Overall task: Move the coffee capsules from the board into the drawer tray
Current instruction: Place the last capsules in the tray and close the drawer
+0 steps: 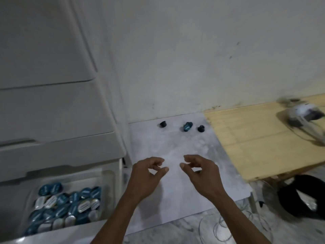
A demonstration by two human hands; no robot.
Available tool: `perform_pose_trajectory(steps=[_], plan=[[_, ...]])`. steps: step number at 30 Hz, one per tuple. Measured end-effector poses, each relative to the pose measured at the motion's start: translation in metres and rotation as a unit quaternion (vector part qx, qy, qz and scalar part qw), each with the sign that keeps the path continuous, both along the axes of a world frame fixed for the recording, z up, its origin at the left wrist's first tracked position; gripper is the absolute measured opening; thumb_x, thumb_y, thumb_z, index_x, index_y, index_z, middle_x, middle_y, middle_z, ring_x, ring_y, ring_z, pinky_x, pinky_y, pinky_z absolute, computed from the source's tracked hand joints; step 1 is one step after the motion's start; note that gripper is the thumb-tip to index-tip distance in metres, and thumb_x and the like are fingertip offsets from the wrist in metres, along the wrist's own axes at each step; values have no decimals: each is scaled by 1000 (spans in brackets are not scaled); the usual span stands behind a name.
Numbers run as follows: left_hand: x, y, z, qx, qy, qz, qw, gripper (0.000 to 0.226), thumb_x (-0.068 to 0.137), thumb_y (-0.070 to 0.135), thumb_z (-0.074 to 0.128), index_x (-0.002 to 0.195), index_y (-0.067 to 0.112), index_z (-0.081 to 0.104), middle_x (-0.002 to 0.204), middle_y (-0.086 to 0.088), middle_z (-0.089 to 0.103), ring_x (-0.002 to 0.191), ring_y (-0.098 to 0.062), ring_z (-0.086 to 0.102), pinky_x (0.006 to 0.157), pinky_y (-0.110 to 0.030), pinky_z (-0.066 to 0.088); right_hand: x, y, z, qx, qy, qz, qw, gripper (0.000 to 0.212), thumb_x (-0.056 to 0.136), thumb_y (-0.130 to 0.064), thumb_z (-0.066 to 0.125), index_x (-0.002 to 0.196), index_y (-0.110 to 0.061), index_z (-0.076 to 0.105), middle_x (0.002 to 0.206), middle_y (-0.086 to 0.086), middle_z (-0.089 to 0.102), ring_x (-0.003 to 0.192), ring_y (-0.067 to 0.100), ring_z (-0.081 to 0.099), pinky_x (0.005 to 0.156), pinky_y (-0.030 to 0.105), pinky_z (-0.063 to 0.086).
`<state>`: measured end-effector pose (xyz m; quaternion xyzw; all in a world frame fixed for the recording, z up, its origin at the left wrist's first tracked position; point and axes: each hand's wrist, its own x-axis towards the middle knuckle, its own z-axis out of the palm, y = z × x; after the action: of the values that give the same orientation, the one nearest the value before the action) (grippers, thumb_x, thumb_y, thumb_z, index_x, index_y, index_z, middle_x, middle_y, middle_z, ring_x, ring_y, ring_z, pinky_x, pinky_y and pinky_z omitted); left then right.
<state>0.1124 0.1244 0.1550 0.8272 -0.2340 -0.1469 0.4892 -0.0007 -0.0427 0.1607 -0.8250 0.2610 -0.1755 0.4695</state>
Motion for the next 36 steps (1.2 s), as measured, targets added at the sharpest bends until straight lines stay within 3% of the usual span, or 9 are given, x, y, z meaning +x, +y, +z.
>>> perform_pose_trajectory(steps=[5,10,15,19,23,27,29,32,36], plan=[[-7,-63,-6,24,10,5,1000,25,76,32,79,99,24,73,89,15,71,80,3,65,69,-17,53,-10,-80,-3,-7,17,-35,999,25,84,-33,74,106,-22,71,96,-14,71,85,-9,63,62,6,47],[29,-110,-14,48,-13,7,999,25,78,30,77,102,23,72,92,15,69,83,6,62,64,-7,47,22,-125,-17,-2,35,-46,998,24,84,-31,74,107,-23,71,94,-16,69,85,-12,62,64,3,45],[74,-165,-33,65,-19,24,997,29,80,29,76,107,19,70,96,9,69,82,0,63,69,-14,49,62,-162,-35,-11,81,-34,996,28,86,-29,72,113,-21,68,99,-15,67,81,-6,62,63,2,44],[99,-206,-61,81,-21,20,996,35,82,29,74,114,18,67,104,4,69,89,-4,61,78,-27,56,92,-196,-60,-29,139,-34,989,32,89,-28,68,120,-20,65,115,-5,69,89,6,64,73,16,50],[113,-245,-93,86,-7,31,996,44,84,23,72,126,19,58,121,3,61,105,-12,57,89,-35,53,122,-225,-89,-98,188,-10,977,40,91,-21,64,130,-24,57,133,0,58,115,20,58,91,35,52],[120,-271,-132,98,-22,45,994,53,84,21,72,132,18,51,132,0,54,119,-15,52,92,-17,39,154,-252,-129,-161,245,35,955,54,89,-21,65,139,-26,46,143,7,46,124,29,49,93,44,53],[120,-278,-148,109,-28,55,992,55,82,22,74,132,18,51,132,0,55,122,-17,51,95,-19,37,162,-260,-147,-165,260,67,949,51,89,-19,63,137,-24,48,137,9,49,118,29,52,91,43,54],[118,-282,-167,112,-40,64,991,55,80,19,76,129,14,52,130,-5,58,121,-22,53,105,-37,45,169,-267,-165,-190,234,95,949,31,90,-12,57,120,-19,61,111,12,57,99,31,57,79,42,56],[119,-284,-179,100,-81,79,989,50,80,22,75,126,12,57,123,-5,63,115,-21,56,98,-44,49,177,-268,-173,-210,199,104,952,13,91,-7,56,100,-13,63,93,10,55,81,30,58,69,38,54]])
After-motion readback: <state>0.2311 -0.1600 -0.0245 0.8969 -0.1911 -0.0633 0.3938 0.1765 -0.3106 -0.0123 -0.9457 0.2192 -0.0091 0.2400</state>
